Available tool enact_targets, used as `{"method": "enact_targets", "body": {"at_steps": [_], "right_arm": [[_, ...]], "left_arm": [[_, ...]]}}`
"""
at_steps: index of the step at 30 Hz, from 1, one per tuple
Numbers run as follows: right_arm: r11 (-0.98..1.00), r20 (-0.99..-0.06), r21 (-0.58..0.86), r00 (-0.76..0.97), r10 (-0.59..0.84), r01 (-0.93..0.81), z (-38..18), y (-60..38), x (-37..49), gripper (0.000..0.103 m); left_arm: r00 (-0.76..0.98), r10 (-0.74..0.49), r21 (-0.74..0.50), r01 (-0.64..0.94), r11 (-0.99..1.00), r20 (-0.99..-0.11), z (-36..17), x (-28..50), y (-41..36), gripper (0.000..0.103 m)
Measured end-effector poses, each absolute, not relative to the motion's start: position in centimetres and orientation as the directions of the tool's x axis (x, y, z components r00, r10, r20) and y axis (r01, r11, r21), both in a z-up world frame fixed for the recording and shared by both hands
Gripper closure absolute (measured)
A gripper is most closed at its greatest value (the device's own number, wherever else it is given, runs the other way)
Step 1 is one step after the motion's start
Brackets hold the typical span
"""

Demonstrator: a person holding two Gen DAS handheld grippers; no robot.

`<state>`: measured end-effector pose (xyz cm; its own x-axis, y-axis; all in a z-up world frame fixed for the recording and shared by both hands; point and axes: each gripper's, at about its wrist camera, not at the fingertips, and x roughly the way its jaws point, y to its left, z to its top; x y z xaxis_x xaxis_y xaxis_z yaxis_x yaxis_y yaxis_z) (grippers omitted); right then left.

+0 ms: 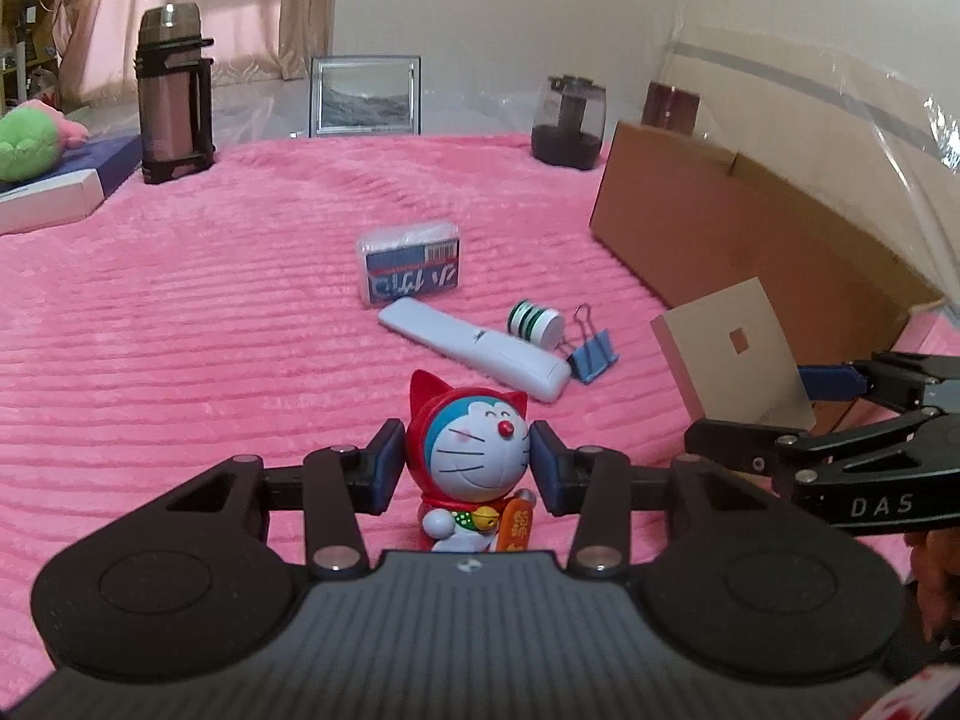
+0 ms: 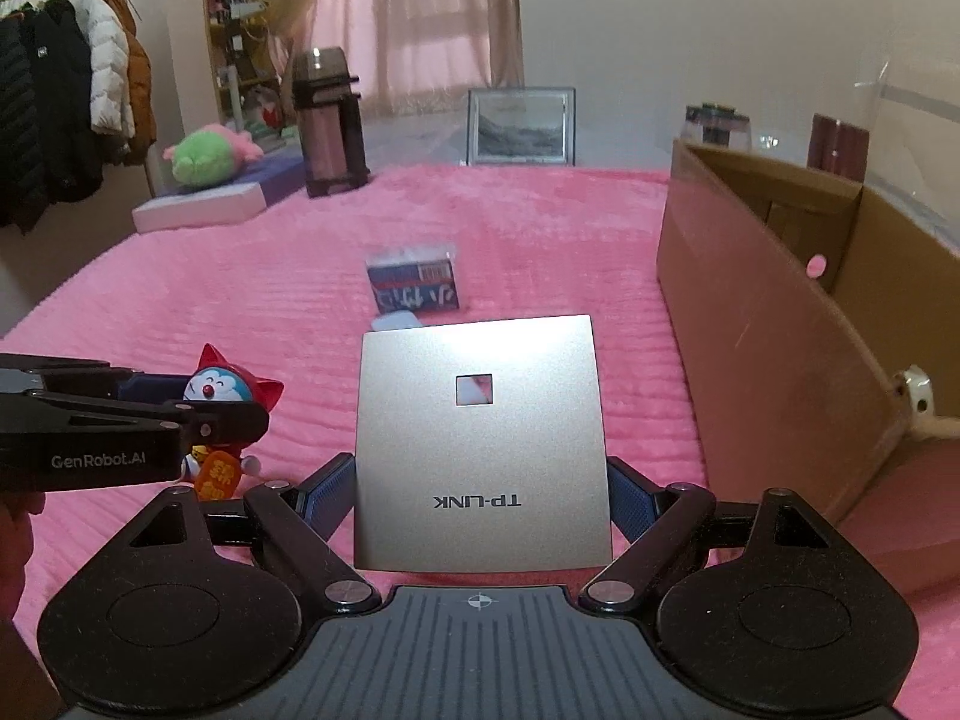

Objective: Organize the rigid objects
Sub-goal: 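Carry the TP-Link box and Doraemon figurine over the cardboard box with both tools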

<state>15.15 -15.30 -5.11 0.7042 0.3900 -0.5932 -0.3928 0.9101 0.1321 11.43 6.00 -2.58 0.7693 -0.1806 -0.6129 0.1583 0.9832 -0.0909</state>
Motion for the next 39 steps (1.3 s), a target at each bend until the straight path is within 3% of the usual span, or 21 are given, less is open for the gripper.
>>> {"method": "enact_targets", "body": {"at_steps": [19, 31, 39], "right_arm": [[0.93, -0.461, 0.144, 0.808, 0.366, -0.339, 2.2, -22.3, 10.6, 0.02], [0.979, -0.464, 0.142, 0.864, 0.194, -0.143, 2.9, -31.7, 11.4, 0.02], [0.984, -0.487, 0.146, 0.859, 0.157, -0.097, 2.6, -35.4, 12.3, 0.02]], "left_arm": [[0.793, -0.296, -0.128, 0.271, 0.954, -0.532, 4.6, 8.2, -0.1, 0.064], [0.752, -0.427, -0.134, 0.42, 0.898, -0.502, 6.9, 10.1, -7.0, 0.064], [0.723, -0.481, -0.136, 0.482, 0.866, -0.496, 7.1, 12.1, -10.5, 0.064]]}}
